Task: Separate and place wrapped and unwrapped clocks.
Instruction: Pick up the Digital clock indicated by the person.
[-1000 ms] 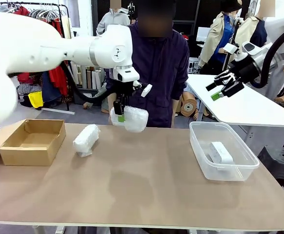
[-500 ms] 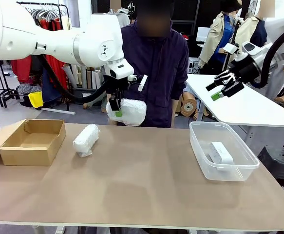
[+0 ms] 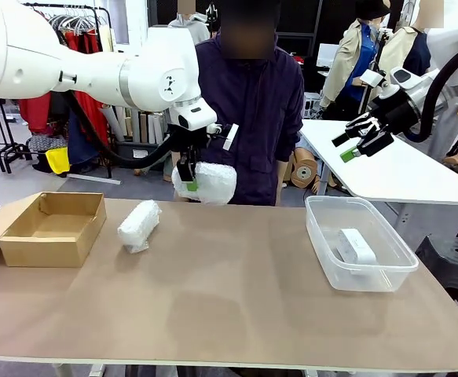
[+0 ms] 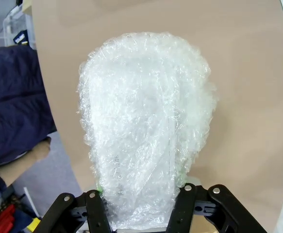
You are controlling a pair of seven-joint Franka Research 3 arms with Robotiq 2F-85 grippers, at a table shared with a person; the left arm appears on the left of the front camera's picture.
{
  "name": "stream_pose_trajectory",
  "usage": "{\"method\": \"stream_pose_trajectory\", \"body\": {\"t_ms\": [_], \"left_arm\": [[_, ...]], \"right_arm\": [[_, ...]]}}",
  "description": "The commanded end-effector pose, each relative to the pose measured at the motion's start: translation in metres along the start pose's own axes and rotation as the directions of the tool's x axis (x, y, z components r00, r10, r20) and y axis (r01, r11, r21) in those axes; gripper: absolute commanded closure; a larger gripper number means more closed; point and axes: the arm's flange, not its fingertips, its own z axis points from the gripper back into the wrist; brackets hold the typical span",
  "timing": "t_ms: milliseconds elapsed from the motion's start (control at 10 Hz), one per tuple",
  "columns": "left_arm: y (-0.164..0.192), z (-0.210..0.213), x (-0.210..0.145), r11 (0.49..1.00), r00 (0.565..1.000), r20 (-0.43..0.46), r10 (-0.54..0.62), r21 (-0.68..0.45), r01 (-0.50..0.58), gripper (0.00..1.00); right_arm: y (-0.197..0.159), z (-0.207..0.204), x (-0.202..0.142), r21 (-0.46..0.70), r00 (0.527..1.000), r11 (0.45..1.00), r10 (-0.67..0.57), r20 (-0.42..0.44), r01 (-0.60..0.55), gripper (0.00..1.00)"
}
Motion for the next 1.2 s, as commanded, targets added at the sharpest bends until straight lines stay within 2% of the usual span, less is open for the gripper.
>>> {"method": "stream_pose_trajectory", "body": {"t_ms": [0, 100, 500, 700, 900, 1100], "left_arm": [[0.002, 0.006, -0.002, 1.0, 1.0, -0.006, -0.002, 0.001, 0.002, 1.0], [0.0, 0.0, 0.0, 1.0, 1.0, 0.0, 0.0, 0.0, 0.0, 1.0], [-0.013, 0.075, 0.004, 0.995, 0.997, 0.018, 0.08, 0.057, -0.081, 1.0], [-0.017, 0.108, 0.017, 0.983, 0.986, 0.008, 0.165, 0.073, -0.165, 1.0], [-0.02, 0.134, 0.021, 0.947, 0.957, -0.015, 0.291, 0.144, -0.286, 1.0], [-0.021, 0.145, 0.018, 0.945, 0.957, -0.024, 0.288, 0.172, -0.28, 1.0]], "right_arm": [[0.001, 0.0, 0.001, 0.002, 1.0, 1.0, 0.005, -0.001, -0.005, 0.0], [0.001, 0.0, 0.001, 0.002, 1.0, 1.0, 0.005, -0.001, -0.005, 0.0], [0.001, 0.0, 0.001, 0.002, 1.0, 1.0, 0.005, -0.001, -0.005, 0.0], [0.001, 0.0, 0.001, 0.002, 1.0, 1.0, 0.005, -0.001, -0.005, 0.0], [0.001, 0.0, 0.001, 0.002, 1.0, 1.0, 0.005, -0.001, -0.005, 0.0], [0.001, 0.0, 0.001, 0.002, 1.0, 1.0, 0.005, -0.001, -0.005, 0.0]]}}
